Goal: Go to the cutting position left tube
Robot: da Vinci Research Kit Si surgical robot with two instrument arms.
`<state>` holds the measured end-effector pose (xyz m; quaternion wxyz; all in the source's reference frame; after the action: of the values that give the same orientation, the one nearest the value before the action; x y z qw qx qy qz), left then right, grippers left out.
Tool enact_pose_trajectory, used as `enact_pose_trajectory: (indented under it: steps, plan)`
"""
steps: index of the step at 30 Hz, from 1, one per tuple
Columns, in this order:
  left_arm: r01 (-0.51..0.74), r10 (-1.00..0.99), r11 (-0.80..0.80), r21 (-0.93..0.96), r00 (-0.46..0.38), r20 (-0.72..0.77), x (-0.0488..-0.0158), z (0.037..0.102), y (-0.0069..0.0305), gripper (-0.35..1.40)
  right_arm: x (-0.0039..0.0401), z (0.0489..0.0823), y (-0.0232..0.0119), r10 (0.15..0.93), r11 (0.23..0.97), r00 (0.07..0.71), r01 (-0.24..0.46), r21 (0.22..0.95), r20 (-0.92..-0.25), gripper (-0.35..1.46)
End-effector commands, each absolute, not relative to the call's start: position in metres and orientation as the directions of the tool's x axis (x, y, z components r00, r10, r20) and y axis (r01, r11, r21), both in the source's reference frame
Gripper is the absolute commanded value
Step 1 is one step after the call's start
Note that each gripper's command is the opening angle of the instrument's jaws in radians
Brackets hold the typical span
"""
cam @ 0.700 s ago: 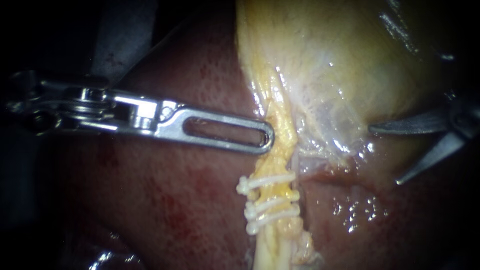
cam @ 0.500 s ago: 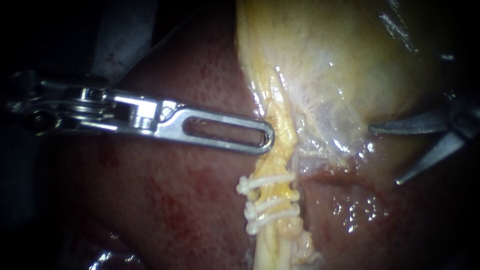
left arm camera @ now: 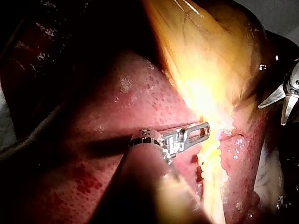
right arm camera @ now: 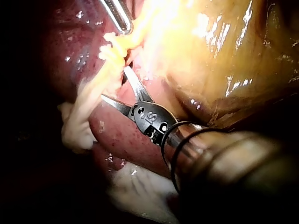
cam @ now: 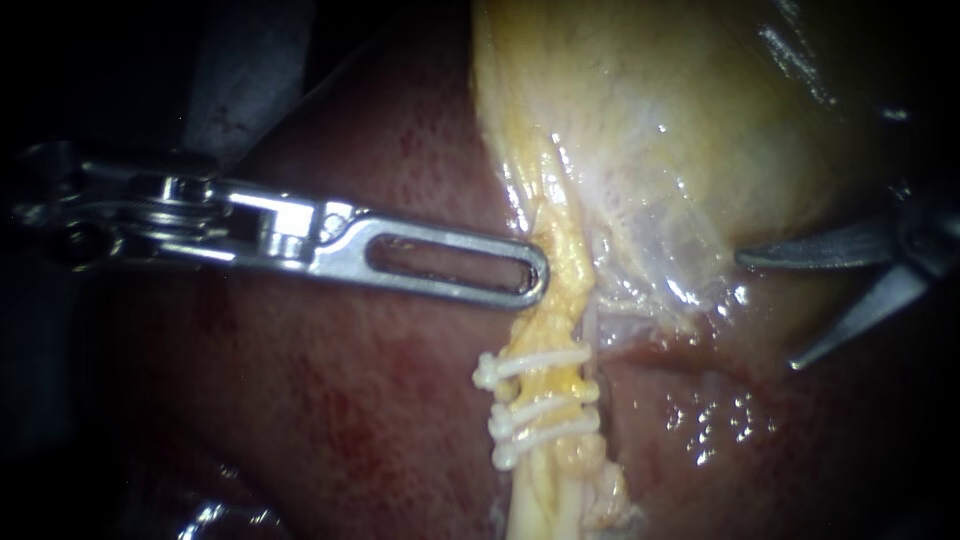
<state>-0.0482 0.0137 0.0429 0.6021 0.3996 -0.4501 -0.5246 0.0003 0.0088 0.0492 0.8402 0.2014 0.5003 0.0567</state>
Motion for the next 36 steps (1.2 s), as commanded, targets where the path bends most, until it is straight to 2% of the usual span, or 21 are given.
enact_pose_trajectory:
  steps: [1,19,28,31,36]
  plan:
    - [0.271,-0.991,0.131,0.954,0.045,0.123,-0.048,0.0428,0.0136,-0.35,0.0003,0.0493,0.0088,0.297,0.913,0.493,0.105,0.395,-0.817,1.4]
    - [0.259,-0.991,0.131,0.957,0.055,0.121,-0.046,0.0414,0.0141,-0.35,0.0023,0.0502,0.0076,0.295,0.917,0.493,0.093,0.387,-0.818,1.42]
    - [0.256,-0.993,0.121,0.959,0.046,0.112,-0.0448,0.0388,0.0142,-0.35,0.0035,0.0506,0.0073,0.418,0.871,0.5,0.016,0.491,-0.759,1.39]
    - [0.256,-0.993,0.117,0.959,0.044,0.11,-0.0442,0.038,0.0143,-0.35,0.004,0.0509,0.007,0.453,0.849,0.501,0.009,0.528,-0.738,1.35]
    - [0.258,-0.994,0.112,0.96,0.037,0.106,-0.0432,0.037,0.0148,-0.35,0.0052,0.0519,0.0062,0.472,0.822,0.563,-0.004,0.569,-0.678,1.27]
